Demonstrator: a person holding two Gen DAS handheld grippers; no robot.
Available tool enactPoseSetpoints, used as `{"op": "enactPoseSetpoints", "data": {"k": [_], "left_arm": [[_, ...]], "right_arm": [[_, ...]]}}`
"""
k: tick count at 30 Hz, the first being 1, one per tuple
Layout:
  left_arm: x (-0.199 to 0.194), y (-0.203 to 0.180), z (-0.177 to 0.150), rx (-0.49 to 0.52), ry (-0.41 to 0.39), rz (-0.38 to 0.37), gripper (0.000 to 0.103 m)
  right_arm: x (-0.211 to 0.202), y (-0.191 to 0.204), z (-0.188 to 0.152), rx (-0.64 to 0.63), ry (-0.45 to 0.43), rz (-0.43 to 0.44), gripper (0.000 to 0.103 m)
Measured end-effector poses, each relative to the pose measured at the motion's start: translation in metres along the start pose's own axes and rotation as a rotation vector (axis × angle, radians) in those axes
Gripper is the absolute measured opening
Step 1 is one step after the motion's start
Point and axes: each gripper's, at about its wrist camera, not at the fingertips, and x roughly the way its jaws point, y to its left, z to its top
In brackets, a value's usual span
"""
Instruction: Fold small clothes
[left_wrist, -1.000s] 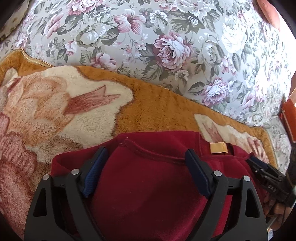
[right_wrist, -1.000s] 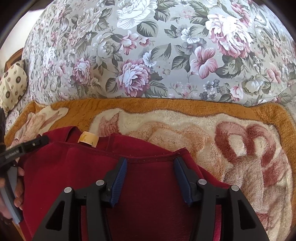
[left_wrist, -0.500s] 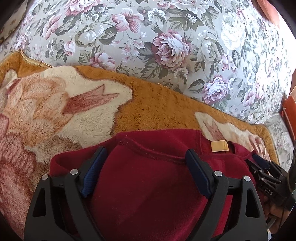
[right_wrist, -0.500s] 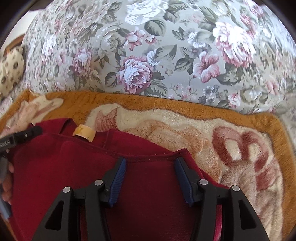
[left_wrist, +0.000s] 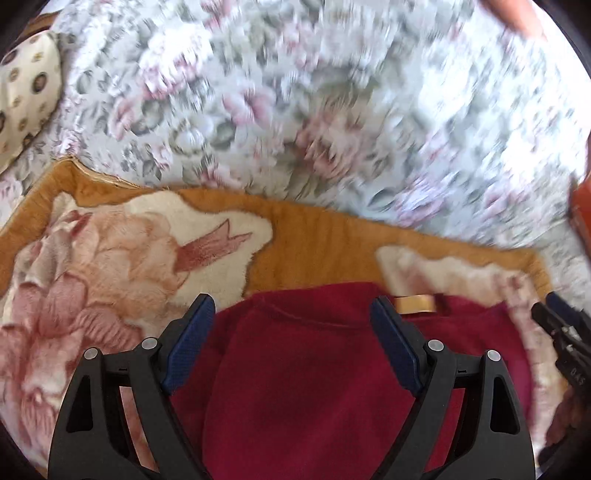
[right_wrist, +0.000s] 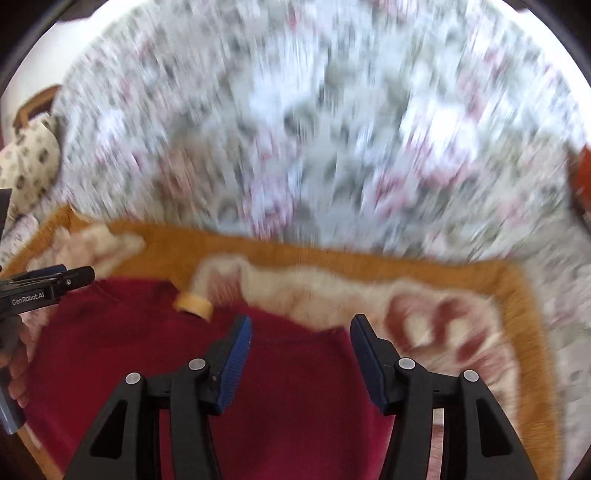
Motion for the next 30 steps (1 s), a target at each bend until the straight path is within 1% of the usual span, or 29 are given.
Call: {"op": "enactPoseSetpoints", "data": {"k": [2,3,5,7,10,14,16,18,20,22,25,30], "left_arm": [[-0.029,0.003,-0.008,-0.025,-0.027,-0.034,0.086],[-0.04,0.004,-0.011,-0.032,-0.04,-0.039,0.086],[-0.064,0.007,-0.024,-0.053,-0.055,-0.049,0.086],[-0.08,0.01,-0.037,-0.068,-0.068,-0.066,0.086],[-0.102,0.017,-0.069,-0.114,-0.083,-0.069,0.086],[-0.116,0.021,-0.125,-0.163,-0.04,-0.085,0.086],[-0.122,0.017,-0.15,-0.161,-0.042,-0.086,0.086],[-0.13,0.007,-0.174,-0.116,-0.07,-0.059,0.086],[-0.132,0.001,-0.19,-0.079,-0.092,-0.047,0.086],[-0.13,-0.004,-0.198,-0.063,-0.095,-0.041,0.086],[-0.129,-0.002,-0.198,-0.065,-0.102,-0.038,0.086],[-0.118,-0.005,-0.199,-0.057,-0.063,-0.006,0.086]], "right_arm": [[-0.027,0.003,-0.002,0.005,-0.03,-0.006,0.054],[-0.038,0.005,-0.005,0.012,-0.041,-0.005,0.054],[-0.058,0.011,-0.015,0.029,-0.047,-0.001,0.054],[-0.076,0.018,-0.03,0.05,-0.051,0.01,0.054],[-0.096,0.035,-0.06,0.061,-0.046,0.015,0.054],[-0.113,0.068,-0.103,0.038,-0.053,0.036,0.054],[-0.117,0.085,-0.124,0.019,-0.061,0.039,0.054],[-0.117,0.099,-0.14,-0.013,-0.054,0.044,0.054],[-0.119,0.109,-0.144,-0.063,-0.054,0.027,0.054],[-0.121,0.111,-0.144,-0.074,-0.066,0.03,0.054],[-0.116,0.113,-0.147,-0.079,-0.046,0.024,0.054],[-0.113,0.108,-0.148,-0.053,-0.04,0.01,0.054]]}}
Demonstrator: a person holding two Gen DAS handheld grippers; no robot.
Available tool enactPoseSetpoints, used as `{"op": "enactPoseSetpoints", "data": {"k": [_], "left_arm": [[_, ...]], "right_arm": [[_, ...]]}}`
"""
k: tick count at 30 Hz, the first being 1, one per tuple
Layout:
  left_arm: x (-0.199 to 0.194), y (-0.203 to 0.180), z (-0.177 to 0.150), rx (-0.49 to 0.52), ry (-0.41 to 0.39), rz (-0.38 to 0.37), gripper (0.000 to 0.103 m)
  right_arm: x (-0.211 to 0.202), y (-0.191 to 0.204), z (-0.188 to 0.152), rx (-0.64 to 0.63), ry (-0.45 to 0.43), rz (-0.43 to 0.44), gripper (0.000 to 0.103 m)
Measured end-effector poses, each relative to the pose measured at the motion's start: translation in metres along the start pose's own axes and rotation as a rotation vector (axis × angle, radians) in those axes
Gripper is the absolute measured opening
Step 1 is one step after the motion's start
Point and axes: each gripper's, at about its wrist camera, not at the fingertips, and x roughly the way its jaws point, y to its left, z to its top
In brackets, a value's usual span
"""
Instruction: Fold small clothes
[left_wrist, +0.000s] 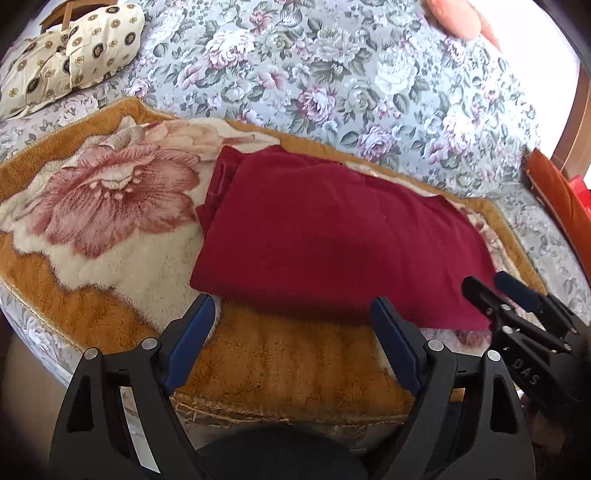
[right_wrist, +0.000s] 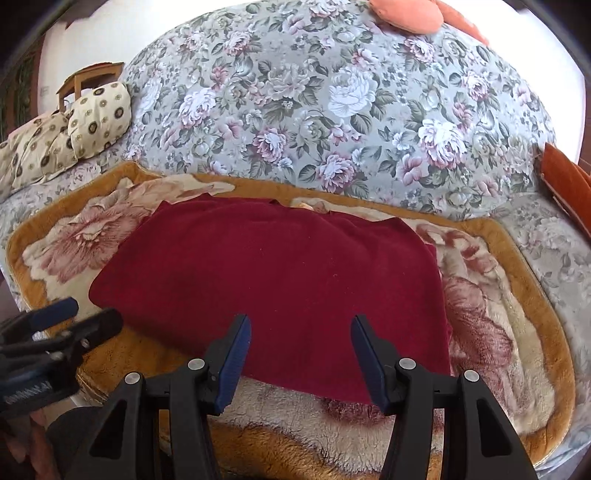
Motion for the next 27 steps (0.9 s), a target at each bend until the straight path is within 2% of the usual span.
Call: {"op": "enactPoseSetpoints", "data": {"k": [15,27], "left_arm": [[0.0013,-0.001,-0.0009,-0.007,0.005,-0.005,0.086],[0.0047,-0.0009,-0.0007,-0.005,0.017,-0.003,0.086]], "right_arm": [[-0.0049,-0.0038,-0.0011,0.03,-0.032,-0.027,0.054],[-0.0027,-0.0094,-0.0023,0.057,-0.023,-0.021,0.054]]}}
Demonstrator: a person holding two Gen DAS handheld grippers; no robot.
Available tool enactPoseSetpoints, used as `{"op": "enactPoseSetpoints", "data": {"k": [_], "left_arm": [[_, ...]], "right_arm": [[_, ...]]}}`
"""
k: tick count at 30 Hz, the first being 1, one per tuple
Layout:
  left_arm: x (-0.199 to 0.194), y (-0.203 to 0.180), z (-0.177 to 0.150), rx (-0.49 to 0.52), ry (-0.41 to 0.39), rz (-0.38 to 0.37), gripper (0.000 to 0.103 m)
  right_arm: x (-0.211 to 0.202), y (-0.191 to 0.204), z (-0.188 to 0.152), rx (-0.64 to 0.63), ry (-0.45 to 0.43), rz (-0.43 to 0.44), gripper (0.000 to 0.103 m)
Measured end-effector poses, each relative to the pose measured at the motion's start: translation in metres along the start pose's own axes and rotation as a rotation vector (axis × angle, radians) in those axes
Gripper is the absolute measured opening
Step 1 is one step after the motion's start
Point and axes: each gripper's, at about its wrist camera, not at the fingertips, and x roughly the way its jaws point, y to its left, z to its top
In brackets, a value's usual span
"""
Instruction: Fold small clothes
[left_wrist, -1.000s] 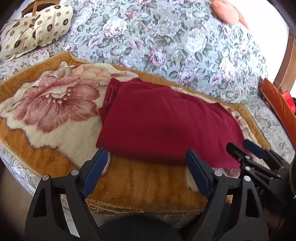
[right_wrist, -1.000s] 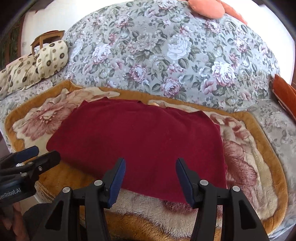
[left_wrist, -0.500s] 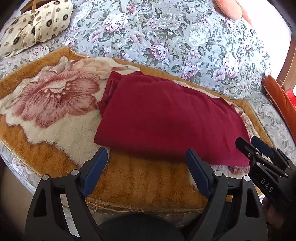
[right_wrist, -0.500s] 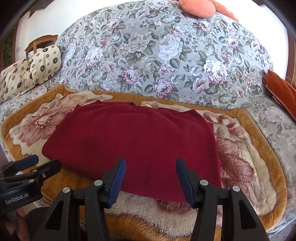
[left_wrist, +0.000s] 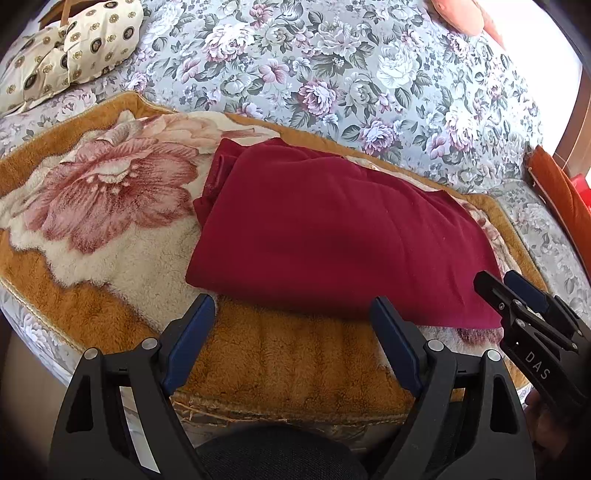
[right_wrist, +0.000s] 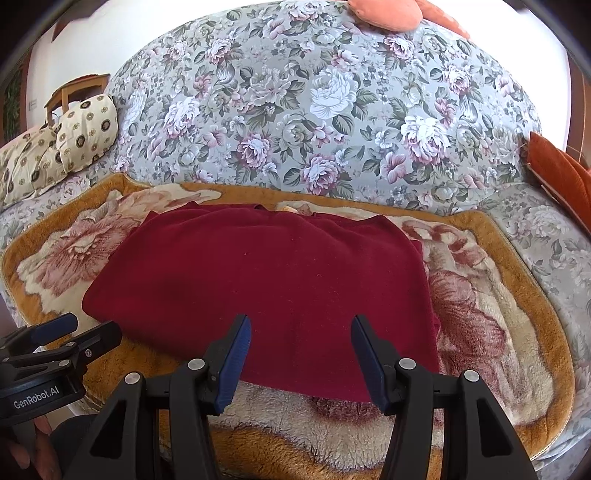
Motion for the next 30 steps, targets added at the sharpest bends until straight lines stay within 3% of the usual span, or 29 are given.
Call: {"op": "enactPoseSetpoints", "data": {"k": [30], "left_arm": [[0.0013,0.0016,0.0006,-0.005,0.01,-0.003,0.086]], "right_arm": [[-0.001,-0.0016,-0.002,0.008,-0.011,-0.003,0.054]]}}
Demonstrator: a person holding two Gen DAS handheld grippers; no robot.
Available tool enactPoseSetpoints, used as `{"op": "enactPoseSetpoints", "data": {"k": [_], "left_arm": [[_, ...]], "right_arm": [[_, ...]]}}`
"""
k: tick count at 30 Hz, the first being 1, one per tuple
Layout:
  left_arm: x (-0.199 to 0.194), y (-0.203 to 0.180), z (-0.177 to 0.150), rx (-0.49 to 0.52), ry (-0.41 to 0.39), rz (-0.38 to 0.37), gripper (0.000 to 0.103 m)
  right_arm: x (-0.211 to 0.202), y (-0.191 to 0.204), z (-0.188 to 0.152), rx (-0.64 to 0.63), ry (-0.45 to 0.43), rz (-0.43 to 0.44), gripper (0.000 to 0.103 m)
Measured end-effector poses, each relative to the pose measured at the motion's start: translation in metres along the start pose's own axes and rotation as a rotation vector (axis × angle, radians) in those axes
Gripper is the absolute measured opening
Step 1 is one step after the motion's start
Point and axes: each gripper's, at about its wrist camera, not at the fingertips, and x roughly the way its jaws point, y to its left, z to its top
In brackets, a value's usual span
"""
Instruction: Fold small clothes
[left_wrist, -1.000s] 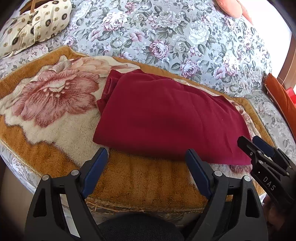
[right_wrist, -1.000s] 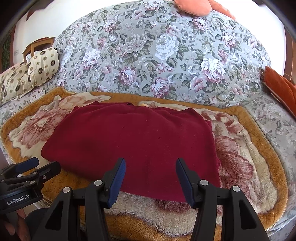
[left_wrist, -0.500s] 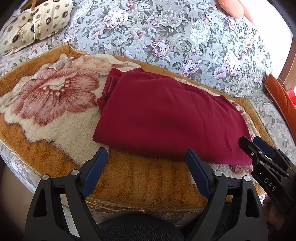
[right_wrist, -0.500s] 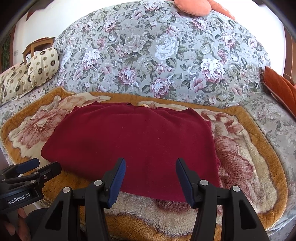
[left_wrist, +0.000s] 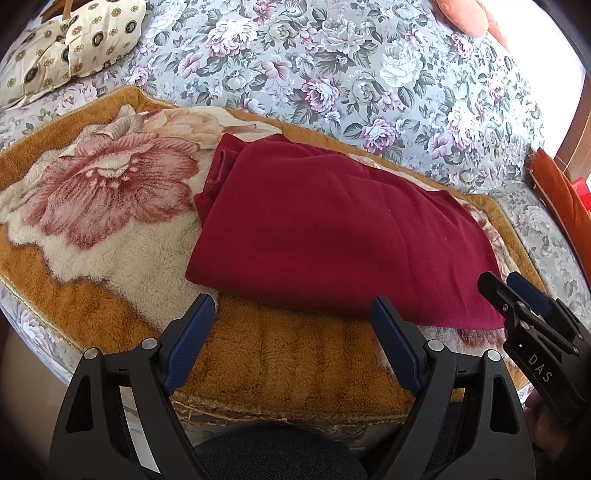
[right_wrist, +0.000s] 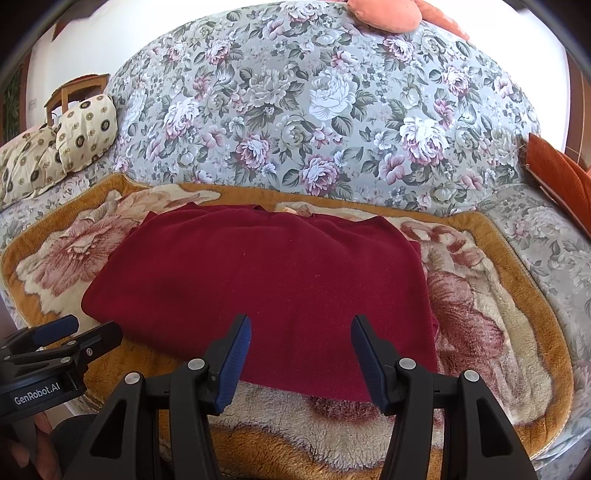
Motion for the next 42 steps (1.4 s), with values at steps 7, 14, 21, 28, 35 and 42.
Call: {"op": "enactPoseSetpoints", "data": {"k": [7,14,21,28,35,42], "left_arm": [[0.001,0.0,0.0,0.0,0.004,0.0,0.086],[0.001,0.0,0.0,0.001,0.005,0.003,0.086],[0.004,-0.001,0.0,0.002,0.023,0.029,0.086],[0.003,-0.004,0.0,0.014,0.025,0.05,0.086],[0.005,-0.002,0.001,0.005,0.036,0.046,0.086],[-0.008,0.02,0.005,-0.101,0.012,-0.038,0.086]], "right_arm": [[0.001,-0.001,0.0,0.002,0.0,0.001,0.054],[0.001,-0.003,0.0,0.006,-0.004,-0.004,0.054],[-0.003,-0.005,-0.002,0.017,-0.009,-0.032,0.054],[-0.009,-0.003,-0.004,0.0,-0.03,-0.052,0.054],[-0.009,-0.004,-0.003,0.006,-0.03,-0.052,0.054],[-0.007,-0.007,-0.003,0.017,-0.023,-0.04,0.054]]}}
